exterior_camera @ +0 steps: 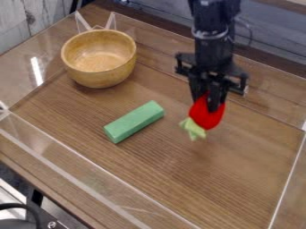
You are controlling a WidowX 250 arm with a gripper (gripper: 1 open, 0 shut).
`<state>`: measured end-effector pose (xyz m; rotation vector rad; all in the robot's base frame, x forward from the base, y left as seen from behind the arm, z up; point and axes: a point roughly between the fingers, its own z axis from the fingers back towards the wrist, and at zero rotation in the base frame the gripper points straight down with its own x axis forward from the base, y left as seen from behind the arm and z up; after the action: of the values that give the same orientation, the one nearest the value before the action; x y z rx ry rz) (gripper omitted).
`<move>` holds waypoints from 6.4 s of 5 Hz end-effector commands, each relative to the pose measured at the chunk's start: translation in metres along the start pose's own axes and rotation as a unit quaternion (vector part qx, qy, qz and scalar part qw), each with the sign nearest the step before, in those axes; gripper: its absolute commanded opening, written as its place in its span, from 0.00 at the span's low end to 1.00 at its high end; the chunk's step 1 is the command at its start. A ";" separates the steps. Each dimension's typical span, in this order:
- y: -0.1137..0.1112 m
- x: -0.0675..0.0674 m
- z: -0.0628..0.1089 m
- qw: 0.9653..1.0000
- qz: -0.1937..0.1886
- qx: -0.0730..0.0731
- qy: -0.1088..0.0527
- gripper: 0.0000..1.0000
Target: Move the red object to the left side of the table
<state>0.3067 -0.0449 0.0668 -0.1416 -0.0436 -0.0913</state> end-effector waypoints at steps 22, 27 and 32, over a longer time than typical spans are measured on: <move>0.011 0.003 0.013 0.995 -0.042 -0.016 -0.084 0.00; 0.020 0.008 0.011 0.995 -0.036 -0.016 -0.093 0.00; 0.025 0.002 0.027 0.994 -0.036 -0.026 -0.101 0.00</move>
<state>0.3035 -0.0192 0.0709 -0.2082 -0.1842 -0.1410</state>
